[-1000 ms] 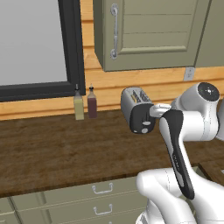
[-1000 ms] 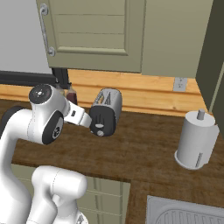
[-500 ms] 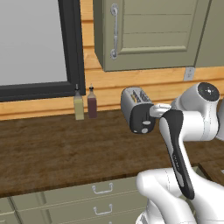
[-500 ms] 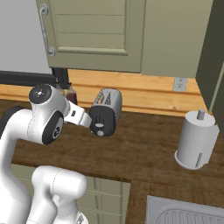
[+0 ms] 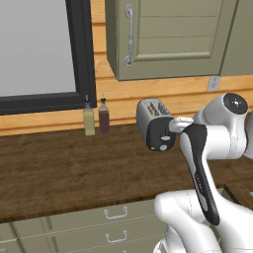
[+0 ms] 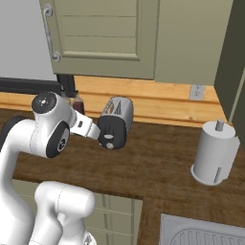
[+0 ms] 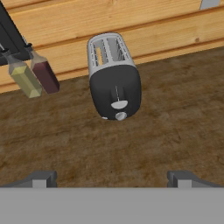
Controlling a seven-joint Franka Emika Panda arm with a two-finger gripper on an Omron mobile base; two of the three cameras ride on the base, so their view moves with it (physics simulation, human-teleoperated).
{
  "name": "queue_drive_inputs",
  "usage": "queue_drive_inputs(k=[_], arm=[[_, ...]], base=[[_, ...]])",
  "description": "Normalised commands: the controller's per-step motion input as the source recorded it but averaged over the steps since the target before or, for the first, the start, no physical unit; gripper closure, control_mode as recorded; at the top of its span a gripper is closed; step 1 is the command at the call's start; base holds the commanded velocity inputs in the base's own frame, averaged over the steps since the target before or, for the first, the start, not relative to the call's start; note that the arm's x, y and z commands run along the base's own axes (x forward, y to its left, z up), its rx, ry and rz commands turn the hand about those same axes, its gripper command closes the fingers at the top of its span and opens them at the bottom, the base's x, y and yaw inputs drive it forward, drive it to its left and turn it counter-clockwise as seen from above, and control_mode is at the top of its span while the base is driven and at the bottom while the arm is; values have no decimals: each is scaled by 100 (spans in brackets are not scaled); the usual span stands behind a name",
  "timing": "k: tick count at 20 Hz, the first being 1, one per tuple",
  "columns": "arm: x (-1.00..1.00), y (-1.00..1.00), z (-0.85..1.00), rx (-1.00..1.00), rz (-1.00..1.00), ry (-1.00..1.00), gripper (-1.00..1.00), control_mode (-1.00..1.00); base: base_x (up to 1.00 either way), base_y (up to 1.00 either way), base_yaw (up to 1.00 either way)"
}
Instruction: Start the toaster. Once the lever pops up, take the bread to the plate on the dining counter.
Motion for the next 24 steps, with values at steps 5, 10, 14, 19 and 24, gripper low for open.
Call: queue_drive_inputs(k=[5,10,14,19,24], arm=[[0,0,0,0,0,0,-100,-100],[0,0,0,0,0,0,-100,-100],[0,0,0,0,0,0,-100,-100],[0,0,0,0,0,0,-100,-100],[0,0,0,0,0,0,-100,-100]], base=[[0,0,0],[0,0,0],[0,0,0],[0,0,0],[0,0,0]])
